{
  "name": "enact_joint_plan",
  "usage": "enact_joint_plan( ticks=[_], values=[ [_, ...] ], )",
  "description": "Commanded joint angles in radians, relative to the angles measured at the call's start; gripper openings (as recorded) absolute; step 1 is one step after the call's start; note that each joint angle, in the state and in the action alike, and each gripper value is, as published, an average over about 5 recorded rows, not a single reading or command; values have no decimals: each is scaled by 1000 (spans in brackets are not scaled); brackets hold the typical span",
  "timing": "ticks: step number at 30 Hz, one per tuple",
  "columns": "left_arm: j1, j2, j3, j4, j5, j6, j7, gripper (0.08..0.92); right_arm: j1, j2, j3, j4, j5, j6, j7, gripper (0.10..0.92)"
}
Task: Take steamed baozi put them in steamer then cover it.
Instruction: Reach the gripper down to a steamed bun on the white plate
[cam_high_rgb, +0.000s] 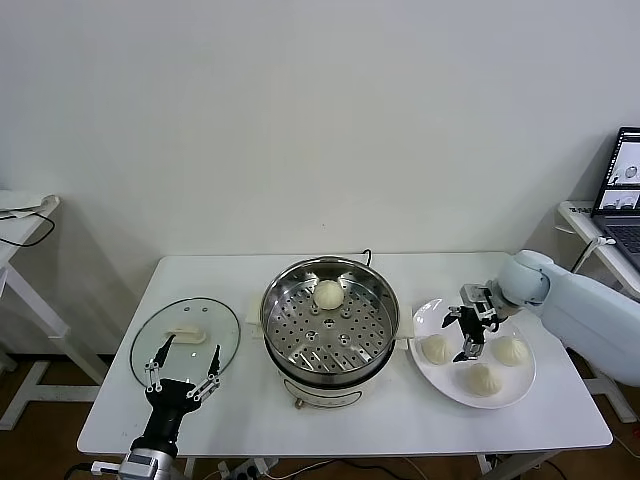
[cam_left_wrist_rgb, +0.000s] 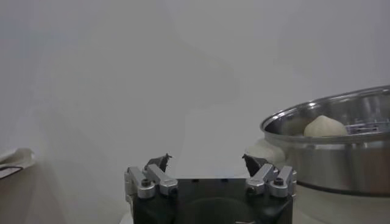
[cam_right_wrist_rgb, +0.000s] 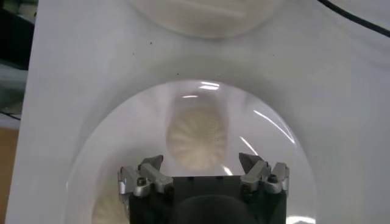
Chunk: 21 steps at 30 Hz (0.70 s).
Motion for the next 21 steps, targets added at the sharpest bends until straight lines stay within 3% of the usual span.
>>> enact_joint_plan(
  ticks=[1, 17, 21],
  values=[
    [0, -1, 1, 0, 1, 1, 0, 823, -37, 21, 25, -17, -10, -7, 16, 823],
    [3, -4, -1, 0, 1, -2, -1, 823, -44, 43, 32, -37, -32, -4, 10, 820],
    [3, -4, -1, -1, 1, -2, -1, 823, -44, 41, 31, -35, -32, -4, 8, 752]
  ],
)
